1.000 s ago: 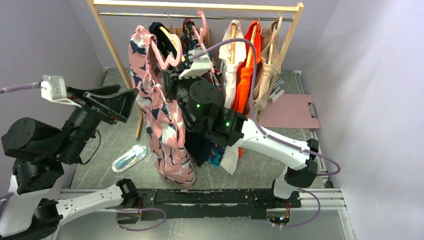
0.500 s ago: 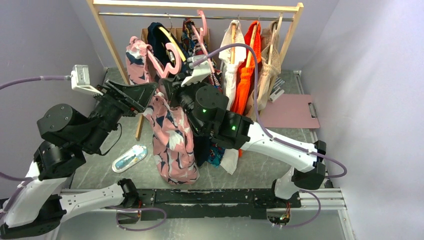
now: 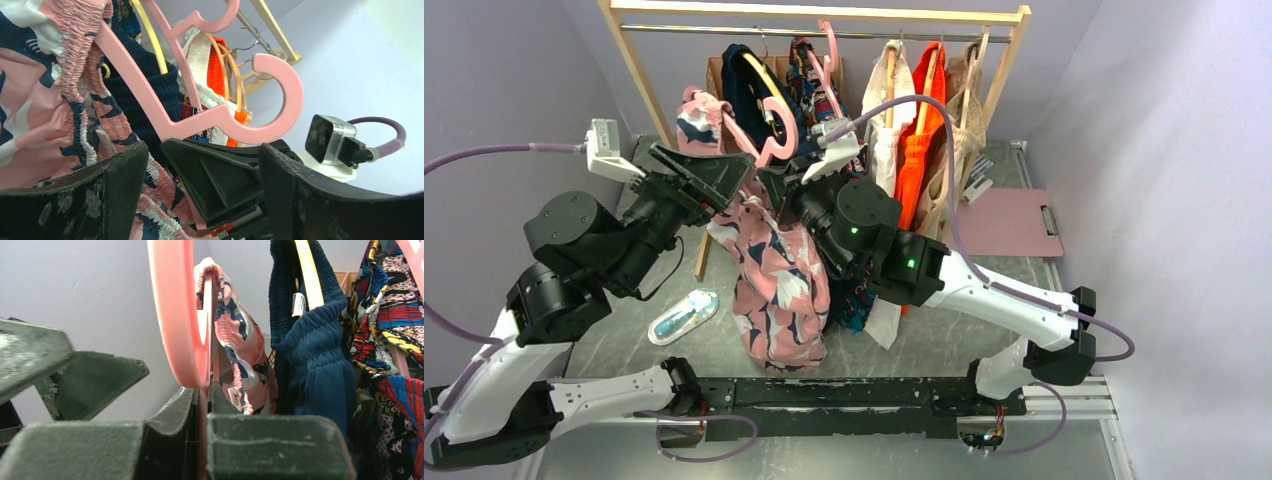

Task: Place the shorts on the hanger
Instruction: Place the hanger at the clothesline.

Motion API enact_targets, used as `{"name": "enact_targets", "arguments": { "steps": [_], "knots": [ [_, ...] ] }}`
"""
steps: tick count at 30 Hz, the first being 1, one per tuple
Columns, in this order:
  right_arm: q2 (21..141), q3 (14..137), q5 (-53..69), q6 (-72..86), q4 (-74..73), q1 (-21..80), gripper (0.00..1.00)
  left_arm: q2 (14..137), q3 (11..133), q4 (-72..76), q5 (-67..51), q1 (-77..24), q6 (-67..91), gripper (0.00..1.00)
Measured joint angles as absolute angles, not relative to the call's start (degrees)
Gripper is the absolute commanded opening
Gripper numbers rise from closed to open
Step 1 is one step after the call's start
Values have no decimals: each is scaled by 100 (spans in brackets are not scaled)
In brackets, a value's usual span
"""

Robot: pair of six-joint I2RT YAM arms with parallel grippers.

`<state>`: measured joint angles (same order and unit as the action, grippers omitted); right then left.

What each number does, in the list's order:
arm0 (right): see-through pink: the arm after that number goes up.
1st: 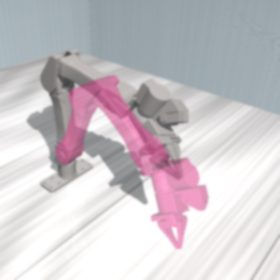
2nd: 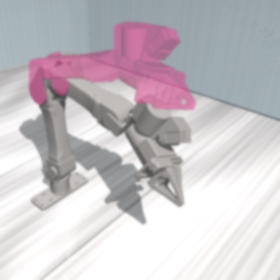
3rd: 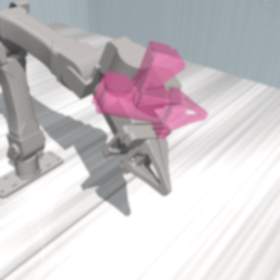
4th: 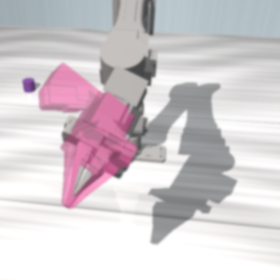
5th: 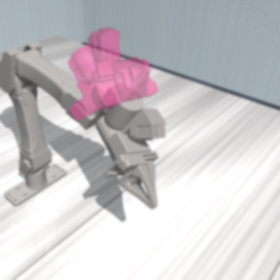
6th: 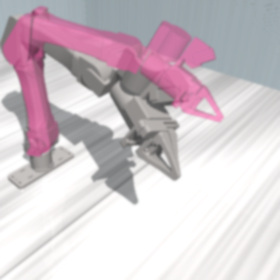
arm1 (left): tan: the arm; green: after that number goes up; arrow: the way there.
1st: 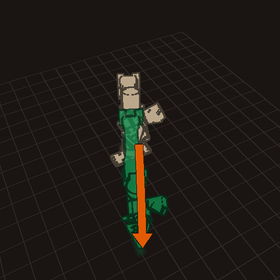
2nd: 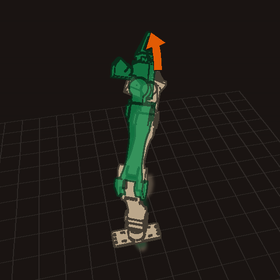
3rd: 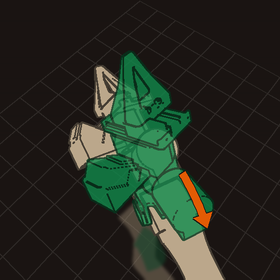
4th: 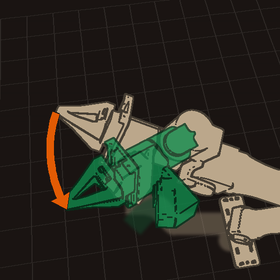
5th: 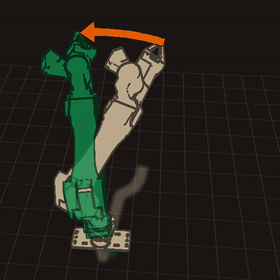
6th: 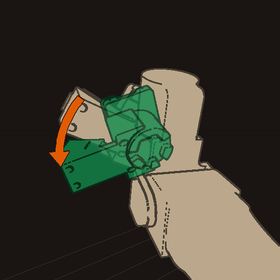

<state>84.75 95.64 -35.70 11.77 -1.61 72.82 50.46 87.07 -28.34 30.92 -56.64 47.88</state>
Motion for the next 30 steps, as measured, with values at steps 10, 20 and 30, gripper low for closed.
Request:
{"name": "enact_targets", "arguments": {
  "steps": [10,20,30],
  "knots": [
    [8130,9255,-3452,1184,-165,7282,0,5352,8715,-2971,3092,-5662,5085,84],
    [7787,8943,-3024,1201,-213,7282,0,5437,8554,-2980,2670,-4829,5376,77],
    [7649,8842,-2659,1177,-342,7288,0,5496,8099,-2427,1575,-4219,5817,66]
  ]
}}
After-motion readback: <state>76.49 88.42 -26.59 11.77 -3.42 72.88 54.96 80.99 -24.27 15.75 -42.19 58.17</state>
